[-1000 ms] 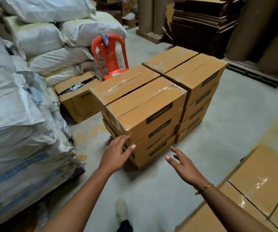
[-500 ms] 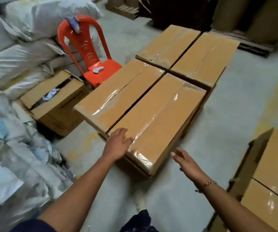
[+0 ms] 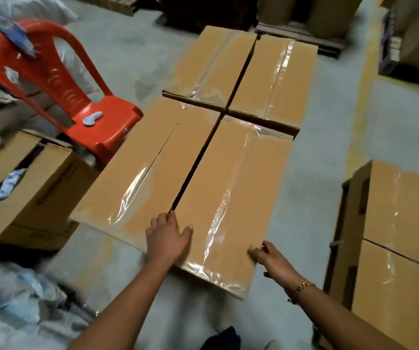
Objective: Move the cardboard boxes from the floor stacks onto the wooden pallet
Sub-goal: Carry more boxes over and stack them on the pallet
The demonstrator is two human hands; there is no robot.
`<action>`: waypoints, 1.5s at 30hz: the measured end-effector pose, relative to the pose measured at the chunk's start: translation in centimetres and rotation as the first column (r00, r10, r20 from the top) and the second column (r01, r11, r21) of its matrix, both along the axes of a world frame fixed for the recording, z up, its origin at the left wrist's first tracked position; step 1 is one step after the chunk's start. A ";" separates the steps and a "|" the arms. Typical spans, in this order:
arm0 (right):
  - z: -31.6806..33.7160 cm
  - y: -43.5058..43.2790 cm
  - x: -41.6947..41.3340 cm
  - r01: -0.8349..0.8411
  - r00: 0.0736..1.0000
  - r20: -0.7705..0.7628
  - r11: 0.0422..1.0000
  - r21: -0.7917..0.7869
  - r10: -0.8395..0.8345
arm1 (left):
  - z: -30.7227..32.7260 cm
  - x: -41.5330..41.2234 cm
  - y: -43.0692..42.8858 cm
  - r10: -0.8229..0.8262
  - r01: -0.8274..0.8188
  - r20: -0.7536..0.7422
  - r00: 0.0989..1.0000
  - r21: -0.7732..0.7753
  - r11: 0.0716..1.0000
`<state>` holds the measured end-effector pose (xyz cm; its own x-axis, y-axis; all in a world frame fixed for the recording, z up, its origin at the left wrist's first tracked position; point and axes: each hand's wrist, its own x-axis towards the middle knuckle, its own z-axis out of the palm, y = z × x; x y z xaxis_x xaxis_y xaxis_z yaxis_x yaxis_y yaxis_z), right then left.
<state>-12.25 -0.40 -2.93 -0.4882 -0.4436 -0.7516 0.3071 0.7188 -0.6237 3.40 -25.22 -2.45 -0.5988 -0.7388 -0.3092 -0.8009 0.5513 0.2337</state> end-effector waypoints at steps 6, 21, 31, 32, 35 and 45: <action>-0.9 -1.1 0.6 0.075 0.996 0.046 0.997 0.005 -0.075 | -0.9 -0.1 0.6 -0.004 0.005 0.011 1.000 -0.027 1.000; -0.8 4.5 2.1 0.352 0.920 -0.112 0.918 -0.183 -0.375 | -1.2 0.7 4.9 0.135 -0.035 -0.254 0.958 0.364 0.931; 0.8 15.8 4.8 0.494 0.832 -0.164 0.842 -0.218 -0.530 | 1.8 0.8 16.1 0.173 -0.006 -0.277 0.945 0.514 0.858; 1.0 17.3 5.1 0.511 0.819 -0.169 0.832 -0.217 -0.548 | 1.9 0.6 17.3 0.174 0.000 -0.281 0.944 0.529 0.849; 1.6 22.4 5.7 0.545 0.783 -0.211 0.809 -0.219 -0.585 | 2.6 -0.2 21.7 0.135 0.074 -0.327 0.935 0.553 0.830; 3.8 42.6 7.4 0.647 0.666 -0.280 0.722 -0.245 -0.692 | 4.4 -3.0 39.8 -0.076 0.320 -0.425 0.902 0.541 0.778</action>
